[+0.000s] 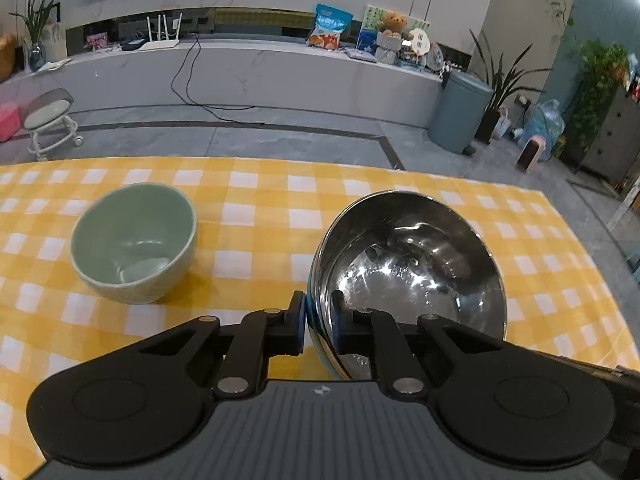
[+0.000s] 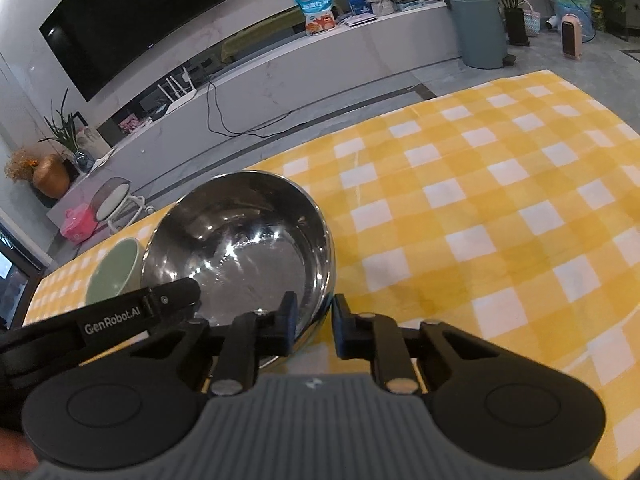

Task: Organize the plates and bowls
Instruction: 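Lift the blue bowl with both tools and carry it over the orange bowl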

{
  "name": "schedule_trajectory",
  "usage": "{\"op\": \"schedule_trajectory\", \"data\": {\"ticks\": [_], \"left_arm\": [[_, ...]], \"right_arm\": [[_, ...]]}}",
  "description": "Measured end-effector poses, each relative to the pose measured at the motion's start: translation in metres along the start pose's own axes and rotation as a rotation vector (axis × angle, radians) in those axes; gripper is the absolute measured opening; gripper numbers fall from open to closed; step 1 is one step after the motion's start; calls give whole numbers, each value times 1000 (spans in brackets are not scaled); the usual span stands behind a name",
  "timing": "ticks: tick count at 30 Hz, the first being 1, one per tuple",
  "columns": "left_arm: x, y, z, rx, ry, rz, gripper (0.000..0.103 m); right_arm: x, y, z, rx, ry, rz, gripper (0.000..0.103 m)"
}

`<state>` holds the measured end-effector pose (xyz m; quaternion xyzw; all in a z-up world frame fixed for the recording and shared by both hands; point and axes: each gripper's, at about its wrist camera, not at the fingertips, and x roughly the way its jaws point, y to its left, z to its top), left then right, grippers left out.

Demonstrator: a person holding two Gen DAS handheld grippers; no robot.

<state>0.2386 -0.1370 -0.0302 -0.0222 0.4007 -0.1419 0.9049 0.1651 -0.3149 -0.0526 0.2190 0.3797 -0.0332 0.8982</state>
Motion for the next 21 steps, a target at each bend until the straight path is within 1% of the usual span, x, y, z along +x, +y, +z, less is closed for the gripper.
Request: {"op": "schedule_trajectory", "data": {"ticks": [4,7,10,17,21], "left_arm": [[-6,-1,-1,-7,24,18,11],[-15,-2,-1,-7,40,39,11],[-27,-2,0,-21,47,44,10],[-61,-1,-3,-59,66,39,9],[-84,-2,-11,-108,68,38,9]], "right_arm": [[-4,-3,2,37,18,8,12],[-11,-2,4,42,22,14,11],[-20,1,5,44,41,18,11],[-55,2,-1,55,57,59,11],[-78,3,-7,66,64,87,10]]}}
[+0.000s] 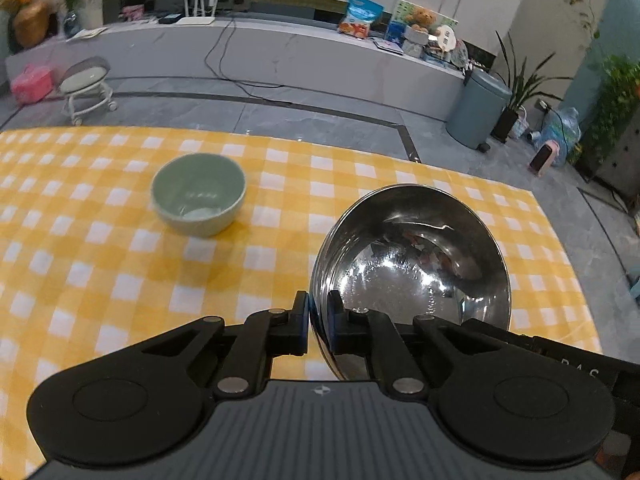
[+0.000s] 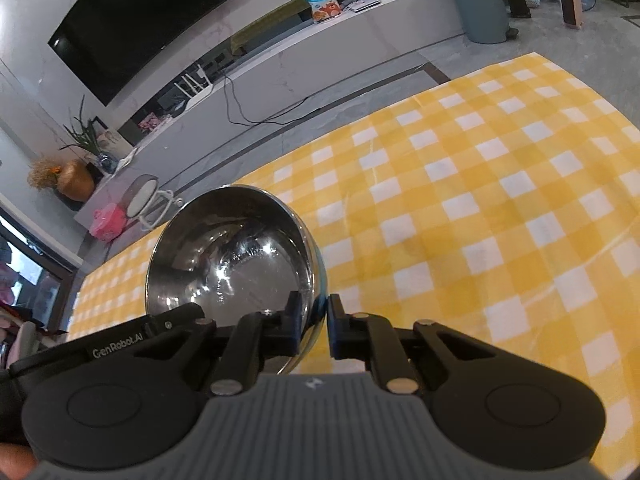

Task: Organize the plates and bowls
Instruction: 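Lift the blue bowl with both tools and carry it over the orange bowl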

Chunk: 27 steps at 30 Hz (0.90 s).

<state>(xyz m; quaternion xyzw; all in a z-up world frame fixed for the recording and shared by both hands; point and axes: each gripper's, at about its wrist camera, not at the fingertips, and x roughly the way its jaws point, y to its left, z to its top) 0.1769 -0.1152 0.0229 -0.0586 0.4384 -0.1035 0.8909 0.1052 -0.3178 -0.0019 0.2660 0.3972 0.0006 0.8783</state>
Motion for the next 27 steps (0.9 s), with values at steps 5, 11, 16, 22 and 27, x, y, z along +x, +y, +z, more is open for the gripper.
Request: {"op": "schedule_trajectory", "data": {"ticks": [5,11,16,22,27], "left_arm": [[-26,1,-14,-37,-3,-10,9],[-54,7,-33,-63,11,-17,10],[-71,12,-52,-84,50,-34,10],[-84,19,-81,-147,108,-75,10],[-90,25,-101,-176,145,-85,10]], "right_arm": [[-28,6,-11,-12,2,3,9],[-58,11,-30,-39,8,16,8],[-81,11,-53,-66,18,24,8],[-108,10,-82,-115,14,7,8],[-120,0,-106,-100,45,-4,7]]}}
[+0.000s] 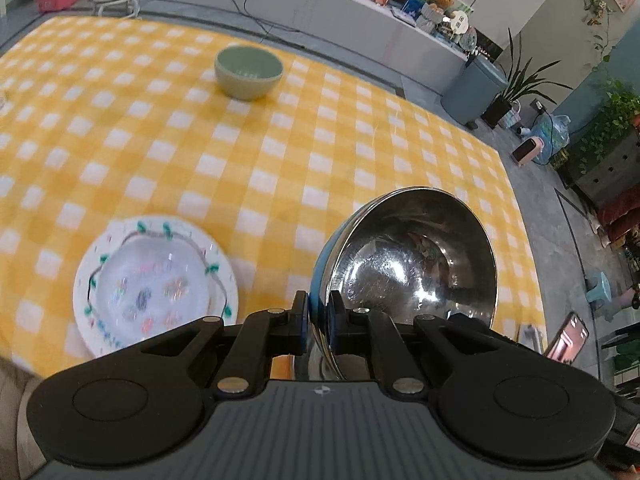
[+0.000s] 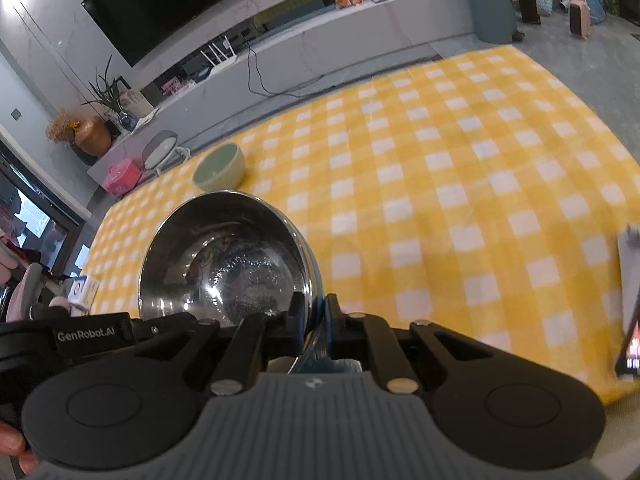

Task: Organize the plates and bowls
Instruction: 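Lift the blue bowl with both tools and carry it over the orange bowl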

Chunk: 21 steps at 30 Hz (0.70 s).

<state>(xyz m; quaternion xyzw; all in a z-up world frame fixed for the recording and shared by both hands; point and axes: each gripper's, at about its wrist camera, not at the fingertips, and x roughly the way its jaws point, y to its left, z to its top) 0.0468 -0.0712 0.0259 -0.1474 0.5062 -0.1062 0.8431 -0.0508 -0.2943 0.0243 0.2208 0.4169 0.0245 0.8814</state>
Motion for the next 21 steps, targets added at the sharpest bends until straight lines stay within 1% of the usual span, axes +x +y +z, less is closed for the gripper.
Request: {"op": "schedule_trajectory", "data": {"ticks": [4,10,16,21], "left_arm": [[-3,2,-13,6,23,10,10],[2,10,-27,-21,80,8,10],[7,2,-34,8,109,-13,12],[11,1,-37,10,133,-18,13]], "right_arm": [[-5,1,-13,-12,14,-10,7],[-8,1,-25,-29,33,-25,7],[-11,-3,-30,-35,27,-68,6],[-9,-12,-29,-3,36,-69,6]]}}
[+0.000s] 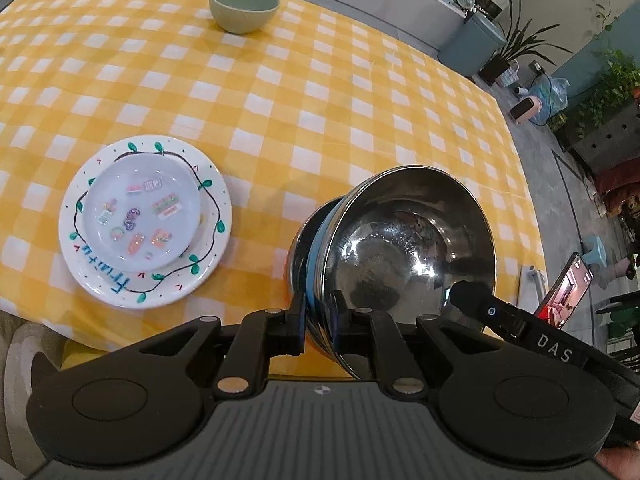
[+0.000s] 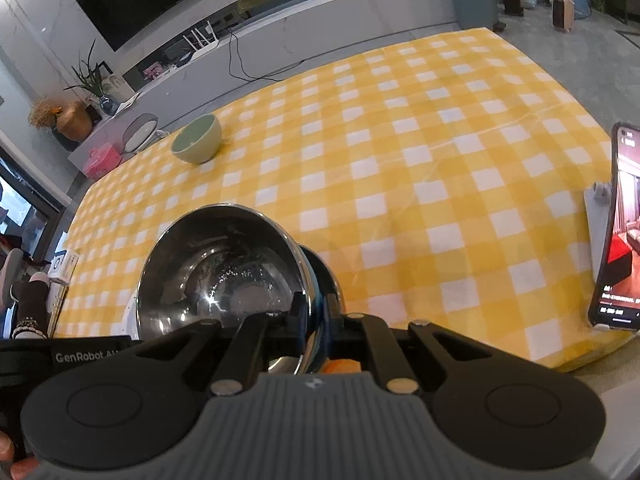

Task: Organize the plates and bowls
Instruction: 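Lift the blue bowl with both tools and carry it over the orange bowl, then lower the blue bowl into the orange bowl and open both tools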

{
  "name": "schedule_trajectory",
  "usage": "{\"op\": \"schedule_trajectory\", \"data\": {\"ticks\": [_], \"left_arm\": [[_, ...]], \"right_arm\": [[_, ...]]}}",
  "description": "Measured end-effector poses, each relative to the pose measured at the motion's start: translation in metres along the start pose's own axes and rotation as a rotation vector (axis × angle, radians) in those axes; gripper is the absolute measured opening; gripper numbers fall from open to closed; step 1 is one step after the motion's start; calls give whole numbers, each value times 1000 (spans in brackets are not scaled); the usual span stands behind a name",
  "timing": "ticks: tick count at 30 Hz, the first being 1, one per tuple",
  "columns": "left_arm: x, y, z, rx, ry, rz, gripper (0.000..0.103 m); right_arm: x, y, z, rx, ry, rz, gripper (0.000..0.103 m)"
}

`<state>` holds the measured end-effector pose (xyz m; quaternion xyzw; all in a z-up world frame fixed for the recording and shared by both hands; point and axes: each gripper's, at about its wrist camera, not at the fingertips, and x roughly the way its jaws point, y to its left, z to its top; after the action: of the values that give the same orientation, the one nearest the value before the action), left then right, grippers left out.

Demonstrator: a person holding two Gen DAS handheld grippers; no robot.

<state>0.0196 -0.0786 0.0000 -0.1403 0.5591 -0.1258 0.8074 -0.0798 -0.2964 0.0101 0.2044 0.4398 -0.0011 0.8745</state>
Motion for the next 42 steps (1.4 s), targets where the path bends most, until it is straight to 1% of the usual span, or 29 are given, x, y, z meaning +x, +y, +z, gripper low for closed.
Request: {"op": "schedule_trajectory", "data": {"ticks": [8,11,13,15,17,18,20,21,22,26,31,32,34,36,37,42], "left_arm": [[1,-5,4,36,-20,24,14],[2,-6,5,49,-23,25,14],[2,-5,6,53,-22,22,18],[3,-3,7,48,-15,19,19],[3,0,7,46,-19,8,19],[2,0,8,47,-20,7,19],[0,1,9,50,-34,-1,23],[-2,1,9,53,-44,-6,27],[-4,0,10,55,-54,-8,29],[-7,0,13,66,-91,-10,29],[-4,1,14,77,-109,-21,29],[-3,2,14,77,-109,-21,27],[-1,2,14,78,-107,-26,16],[1,2,14,84,-103,-14,11],[2,3,15,88,-100,-10,9],[5,6,17,84,-77,-25,9]], "right_arm": [[12,-4,-1,17,25,-1,5],[14,-4,0,18,21,1,6],[14,-5,0,17,19,1,6],[15,-4,-1,16,23,2,7],[14,-5,-1,24,21,13,12],[13,-5,-1,24,18,14,13],[12,-5,0,17,10,1,18],[12,-4,0,14,3,-2,18],[12,-4,1,16,1,2,18],[13,-3,2,9,0,1,20],[17,-2,4,-3,-16,-16,20],[18,-2,5,-7,-18,-19,17],[19,-1,6,-16,-25,-23,13],[20,1,6,-32,-31,-44,6],[21,3,6,-46,-32,-56,6],[25,3,8,-64,-19,-74,5]]}}
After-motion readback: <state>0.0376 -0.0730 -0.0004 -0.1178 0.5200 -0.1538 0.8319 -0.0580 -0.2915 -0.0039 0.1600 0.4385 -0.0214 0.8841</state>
